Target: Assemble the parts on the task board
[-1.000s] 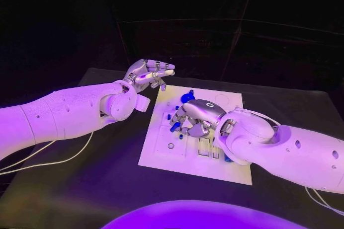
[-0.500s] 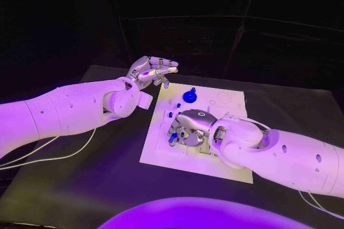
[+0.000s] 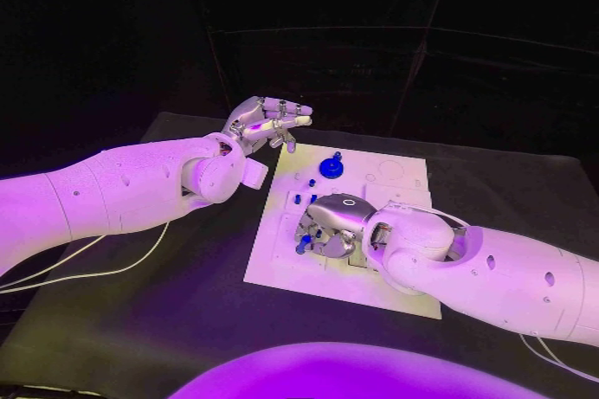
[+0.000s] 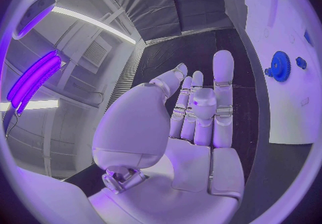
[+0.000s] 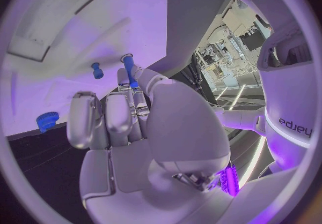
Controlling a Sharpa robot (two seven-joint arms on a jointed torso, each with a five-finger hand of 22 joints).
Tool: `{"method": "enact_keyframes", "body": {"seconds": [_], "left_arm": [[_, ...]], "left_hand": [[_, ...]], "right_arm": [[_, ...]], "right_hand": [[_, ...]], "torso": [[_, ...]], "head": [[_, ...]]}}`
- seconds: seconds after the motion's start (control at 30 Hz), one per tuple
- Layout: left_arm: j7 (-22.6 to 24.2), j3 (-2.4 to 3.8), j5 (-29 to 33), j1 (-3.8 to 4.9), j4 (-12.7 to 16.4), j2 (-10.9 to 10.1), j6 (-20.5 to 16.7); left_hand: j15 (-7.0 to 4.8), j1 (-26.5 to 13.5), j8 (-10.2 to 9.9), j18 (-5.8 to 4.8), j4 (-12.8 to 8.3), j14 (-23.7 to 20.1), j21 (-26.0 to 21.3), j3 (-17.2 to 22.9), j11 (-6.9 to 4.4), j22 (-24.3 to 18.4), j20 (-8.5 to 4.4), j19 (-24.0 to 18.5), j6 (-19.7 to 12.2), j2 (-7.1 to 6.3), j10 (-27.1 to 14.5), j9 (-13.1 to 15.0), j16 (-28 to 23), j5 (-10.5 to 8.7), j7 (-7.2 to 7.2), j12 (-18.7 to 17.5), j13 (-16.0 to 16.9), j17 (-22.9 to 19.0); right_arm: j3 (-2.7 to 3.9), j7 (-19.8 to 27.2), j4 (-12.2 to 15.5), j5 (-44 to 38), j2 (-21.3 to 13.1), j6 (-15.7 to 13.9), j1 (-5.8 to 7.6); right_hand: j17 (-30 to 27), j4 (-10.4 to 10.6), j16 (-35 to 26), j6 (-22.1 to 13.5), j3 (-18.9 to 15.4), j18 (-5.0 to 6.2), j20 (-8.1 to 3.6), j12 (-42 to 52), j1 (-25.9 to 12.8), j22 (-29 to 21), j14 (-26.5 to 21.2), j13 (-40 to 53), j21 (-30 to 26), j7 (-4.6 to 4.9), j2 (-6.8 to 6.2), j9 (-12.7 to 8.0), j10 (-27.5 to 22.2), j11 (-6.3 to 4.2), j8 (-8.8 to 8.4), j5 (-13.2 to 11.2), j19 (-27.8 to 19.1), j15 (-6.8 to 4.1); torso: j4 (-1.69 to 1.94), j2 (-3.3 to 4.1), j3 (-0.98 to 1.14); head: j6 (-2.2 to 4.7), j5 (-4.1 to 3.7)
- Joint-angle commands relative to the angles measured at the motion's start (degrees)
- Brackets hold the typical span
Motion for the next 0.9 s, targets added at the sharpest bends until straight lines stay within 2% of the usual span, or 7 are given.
{"method": "enact_keyframes", "body": {"seconds": [0.03, 0.5, 0.57, 0.63, 0.73, 0.8, 0.9], "left_arm": [[0.4, 0.06, 0.2, 0.08, 0.0, 0.1, 0.5], [0.4, 0.06, 0.2, 0.08, 0.0, 0.1, 0.6], [0.4, 0.06, 0.2, 0.08, 0.0, 0.1, 0.6], [0.4, 0.06, 0.2, 0.08, -0.1, 0.1, 0.6], [0.4, 0.06, 0.2, 0.08, -0.1, 0.1, 0.6], [0.4, 0.06, 0.2, 0.08, -0.1, 0.1, 0.6], [0.3, 0.05, 0.2, 0.08, -0.1, 0.2, 0.6]], "left_hand": [[-0.01, 0.2, -0.2, 1.15, 0.0, -0.3, -0.3, -0.2, 0.08, -0.1, 0.16, -0.2, -0.3, -0.19, -0.5, -0.1, 0.1, 0.15, 0.07, 0.4, 0.0, -0.1], [-0.01, 0.2, -0.2, 1.15, 0.0, -0.3, -0.3, -0.2, 0.08, -0.1, 0.16, -0.2, -0.3, -0.19, -0.5, -0.1, 0.1, 0.15, 0.07, 0.4, 0.0, -0.1], [-0.01, 0.2, -0.2, 1.15, 0.0, -0.3, -0.3, -0.2, 0.08, -0.1, 0.16, -0.2, -0.3, -0.19, -0.5, -0.1, 0.1, 0.15, 0.07, 0.4, 0.0, -0.1], [-0.01, 0.2, -0.2, 1.15, 0.0, -0.3, -0.3, -0.2, 0.08, -0.1, 0.16, -0.2, -0.3, -0.19, -0.5, -0.1, 0.1, 0.15, 0.07, 0.4, 0.0, -0.1], [-0.01, 0.2, -0.2, 1.15, 0.0, -0.3, -0.3, -0.2, 0.08, -0.1, 0.16, -0.2, -0.3, -0.19, -0.5, -0.1, 0.1, 0.15, 0.07, 0.4, 0.0, -0.1], [-0.01, 0.2, -0.2, 1.15, 0.0, -0.3, -0.3, -0.2, 0.08, -0.1, 0.16, -0.2, -0.3, -0.19, -0.5, -0.1, 0.1, 0.15, 0.07, 0.4, 0.0, -0.1], [0.01, 0.2, -0.2, 1.16, -0.1, -0.3, -0.4, -0.3, 0.11, -0.1, 0.18, -0.2, -0.3, -0.12, -0.6, 0.0, 0.2, 0.14, 0.09, 0.5, 0.0, -0.1]], "right_arm": [[0.00, -1.6, 0.0, -2.3, 0.2, 0.6, -0.04], [-0.04, -2.8, -0.7, -4.7, 1.4, 2.2, -0.70], [-0.21, -2.8, -0.7, -4.8, 1.5, 2.3, -0.73], [-0.51, -2.7, -0.6, -4.9, 1.6, 2.1, -0.75], [-0.76, -2.5, -0.6, -4.9, 1.7, 1.4, -0.77], [-0.86, -2.4, -0.6, -4.8, 1.7, 0.5, -0.78], [-0.94, -2.1, -0.5, -4.7, 1.8, -1.3, -0.78]], "right_hand": [[0.0, -0.1, 0.2, 0.1, 0.2, -0.11, 0.29, -0.3, -0.5, 0.1, 0.6, 0.0, -0.2, 0.17, -0.10, 0.1, 0.3, 0.24, 0.11, 0.3, -0.2, 0.26], [-0.1, -0.2, 0.2, 0.1, 0.3, -0.10, 0.31, -0.5, -1.0, 0.1, 0.6, 0.0, -0.2, 0.18, -0.31, 0.1, 0.4, 0.26, 0.00, 0.4, -0.2, 0.27], [-0.1, -0.1, 0.2, 0.0, 0.2, -0.08, 0.34, -0.7, -1.3, 0.1, 0.6, 0.0, -0.3, 0.21, -0.50, 0.0, 0.3, 0.28, -0.14, 0.5, -0.3, 0.30], [-0.2, 0.0, 0.1, -0.5, 0.0, -0.05, 0.41, -1.1, -2.1, -0.1, 0.5, -0.1, -0.4, 0.40, -0.96, -0.1, -0.2, 0.46, -0.55, 0.6, -0.4, 0.44], [-0.5, 0.8, 0.1, -2.4, -1.0, 0.00, 0.83, -1.6, -4.4, -0.4, 0.5, -0.3, -0.7, 1.09, -2.44, -0.4, -2.8, 1.23, -1.40, 0.8, -0.7, 1.10], [-0.8, 1.3, -0.1, -4.3, -1.9, 0.11, 1.22, -1.5, -5.7, -0.9, 0.4, -0.3, -1.0, 1.31, -3.45, -0.6, -5.0, 1.71, -1.51, 0.7, -1.0, 1.48], [-1.6, 1.5, -0.5, -7.0, -3.9, 0.45, 1.79, -1.3, -6.6, -2.1, 0.1, -0.3, -2.0, 1.58, -4.29, -0.5, -8.8, 2.37, -1.40, 0.4, -1.9, 1.98]], "torso": [[0.05, -0.01, -0.03], [-0.03, 0.00, -0.04], [-0.01, 0.00, -0.03], [-0.01, -0.02, -0.03], [-0.01, -0.03, -0.04], [0.02, -0.01, -0.04], [0.02, -0.01, -0.02]], "head": [[-0.05, 0.04], [-0.28, 0.25], [-0.26, 0.24], [-0.24, 0.23], [-0.23, 0.22], [-0.22, 0.18], [-0.17, 0.18]]}}
